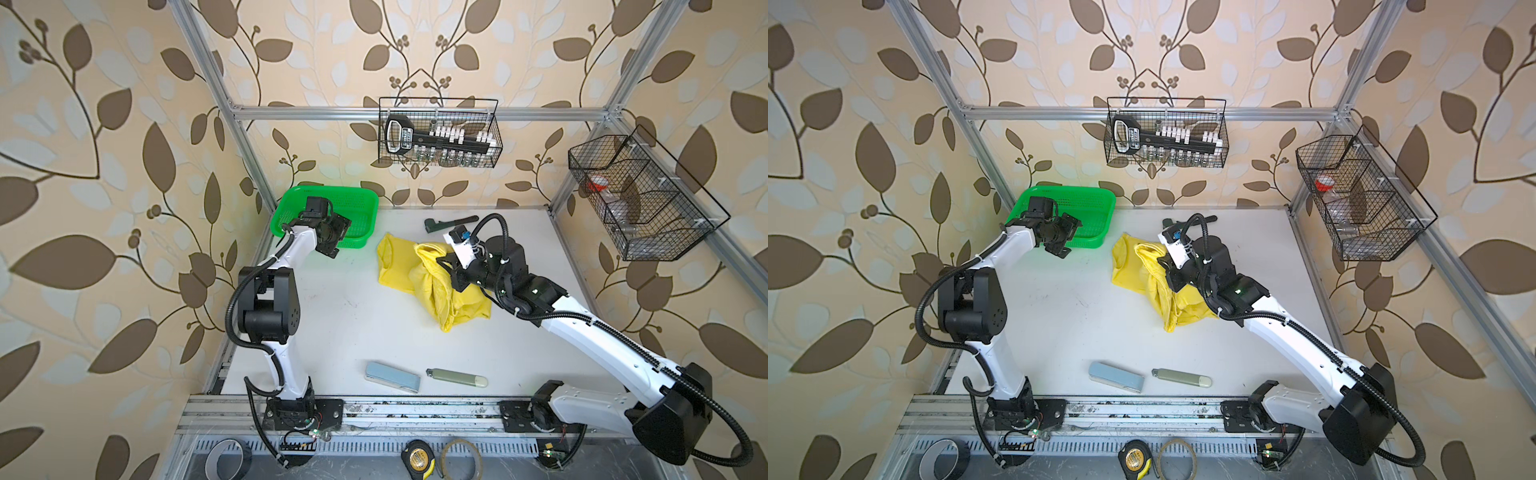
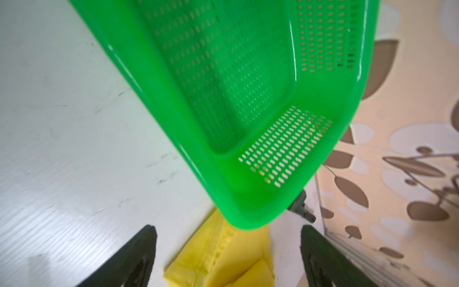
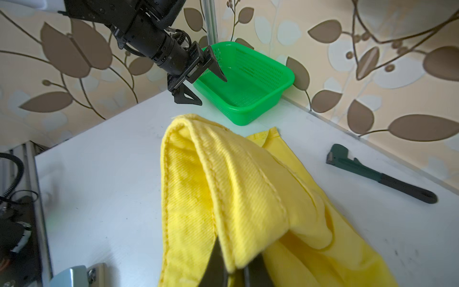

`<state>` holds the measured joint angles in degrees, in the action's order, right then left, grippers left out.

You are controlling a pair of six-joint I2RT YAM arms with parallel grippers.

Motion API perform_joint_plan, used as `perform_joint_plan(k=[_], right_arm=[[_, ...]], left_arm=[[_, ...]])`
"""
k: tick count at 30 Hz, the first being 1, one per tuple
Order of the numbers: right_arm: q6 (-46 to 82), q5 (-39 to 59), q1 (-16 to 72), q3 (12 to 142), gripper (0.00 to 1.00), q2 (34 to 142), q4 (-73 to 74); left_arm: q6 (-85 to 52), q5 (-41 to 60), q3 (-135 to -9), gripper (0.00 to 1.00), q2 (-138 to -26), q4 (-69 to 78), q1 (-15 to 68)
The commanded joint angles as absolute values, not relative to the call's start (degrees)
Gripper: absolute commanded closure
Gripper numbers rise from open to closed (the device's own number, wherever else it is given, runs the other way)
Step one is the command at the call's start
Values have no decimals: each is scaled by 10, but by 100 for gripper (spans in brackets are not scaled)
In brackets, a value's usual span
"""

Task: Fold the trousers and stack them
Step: 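Lower the trousers with the right gripper while the left gripper releases the basket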

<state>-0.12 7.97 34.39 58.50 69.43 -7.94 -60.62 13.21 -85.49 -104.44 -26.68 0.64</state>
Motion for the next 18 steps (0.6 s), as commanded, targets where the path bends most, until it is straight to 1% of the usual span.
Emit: perform_joint_plan(k=[1,3,7,9,10,12,13,14,16,18], right_arm=[[16,93,343,586,100,695,5],[12,96,329,574,100,692,3],[42,142,276,513,98,678,6],[63,161,248,471,92,665,24],[74,167,232,450,87,656,27],[88,160,208,419,81,634,19],[97,150,193,405,78,622,8],[106,143,179,389,73,607,-5],[126,109,162,367,70,579,-29],[134,74,151,357,61,556,-68]], left_arm=[[-526,140,-836,7,-983,-322,5],[-498,144,-823,7,-964,-344,13],[-458,162,-795,7,-937,-374,58],[-447,161,-778,7,-930,-378,86],[-442,158,-771,7,-930,-379,103],[-432,148,-763,7,-938,-388,131],[-428,142,-757,7,-944,-390,144],[-426,134,-752,7,-949,-387,153],[-425,130,-746,7,-966,-376,165],[-424,138,-754,7,-989,-370,176]])
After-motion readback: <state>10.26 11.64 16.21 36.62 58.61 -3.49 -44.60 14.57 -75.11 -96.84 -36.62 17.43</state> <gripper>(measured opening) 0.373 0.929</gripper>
